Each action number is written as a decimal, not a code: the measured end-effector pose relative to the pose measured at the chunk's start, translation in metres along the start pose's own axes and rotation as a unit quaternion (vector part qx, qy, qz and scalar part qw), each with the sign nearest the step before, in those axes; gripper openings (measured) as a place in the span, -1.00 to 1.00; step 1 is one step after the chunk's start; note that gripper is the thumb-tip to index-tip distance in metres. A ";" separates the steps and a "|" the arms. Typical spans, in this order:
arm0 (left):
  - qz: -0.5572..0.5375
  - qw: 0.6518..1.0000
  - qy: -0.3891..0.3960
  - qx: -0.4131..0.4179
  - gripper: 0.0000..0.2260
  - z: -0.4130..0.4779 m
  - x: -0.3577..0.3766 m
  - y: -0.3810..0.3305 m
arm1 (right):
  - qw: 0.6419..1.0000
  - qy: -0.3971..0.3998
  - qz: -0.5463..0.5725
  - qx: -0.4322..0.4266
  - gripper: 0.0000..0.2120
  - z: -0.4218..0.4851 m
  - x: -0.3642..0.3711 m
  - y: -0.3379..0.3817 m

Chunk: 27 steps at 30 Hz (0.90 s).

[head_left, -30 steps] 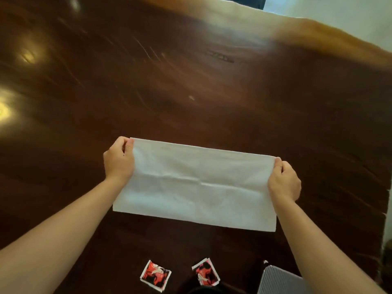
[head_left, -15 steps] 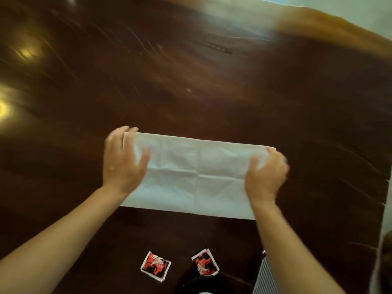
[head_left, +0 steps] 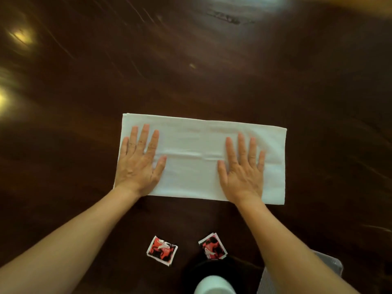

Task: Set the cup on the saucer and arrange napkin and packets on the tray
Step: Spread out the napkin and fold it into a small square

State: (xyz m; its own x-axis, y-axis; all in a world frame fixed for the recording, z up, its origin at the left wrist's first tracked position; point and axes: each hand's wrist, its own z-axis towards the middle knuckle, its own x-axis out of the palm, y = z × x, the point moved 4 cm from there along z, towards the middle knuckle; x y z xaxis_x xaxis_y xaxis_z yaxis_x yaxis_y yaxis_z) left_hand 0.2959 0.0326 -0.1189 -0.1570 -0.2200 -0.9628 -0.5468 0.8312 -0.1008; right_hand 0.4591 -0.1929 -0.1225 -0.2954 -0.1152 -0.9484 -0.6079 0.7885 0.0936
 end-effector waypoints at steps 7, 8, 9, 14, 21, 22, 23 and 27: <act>0.007 1.000 0.005 0.016 -0.30 -0.003 0.000 0.007 | 0.996 0.020 -0.013 0.090 -0.38 -0.007 -0.016 -0.103; 0.007 1.000 0.004 0.010 -0.30 -0.004 0.001 0.007 | 0.996 0.023 -0.019 0.085 -0.38 -0.006 -0.018 -0.102; 0.004 1.000 0.004 -0.001 -0.30 -0.006 0.001 0.005 | 0.996 0.029 -0.024 0.079 -0.39 -0.002 -0.020 -0.101; -0.017 0.991 0.001 -0.129 -0.30 -0.046 0.011 -0.015 | 0.996 0.068 -0.053 0.025 -0.42 0.060 -0.047 -0.094; -0.157 0.937 0.109 -0.293 -0.22 -0.090 0.011 -0.086 | 0.990 -0.040 0.127 0.056 -0.37 0.089 -0.088 -0.016; -0.175 0.930 0.128 -0.296 -0.20 -0.096 0.006 -0.099 | 0.981 -0.070 0.170 0.063 -0.39 0.068 -0.086 -0.005; -0.186 0.927 0.147 -0.290 -0.20 -0.101 -0.001 -0.112 | 0.971 -0.095 0.205 0.072 -0.42 0.044 -0.082 0.004; -0.235 0.954 0.104 -0.158 -0.40 -0.081 -0.046 -0.130 | 0.931 -0.105 0.300 0.176 -0.53 -0.052 -0.052 0.002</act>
State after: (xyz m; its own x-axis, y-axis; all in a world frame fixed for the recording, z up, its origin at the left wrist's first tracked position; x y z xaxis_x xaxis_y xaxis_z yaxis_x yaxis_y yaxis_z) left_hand 0.3081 -0.1068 -0.0413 0.0239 -0.6540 -0.7561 -0.8120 0.4285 -0.3963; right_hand 0.4348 -0.2167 -0.0572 -0.3301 0.5024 -0.7992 -0.0887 0.8263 0.5561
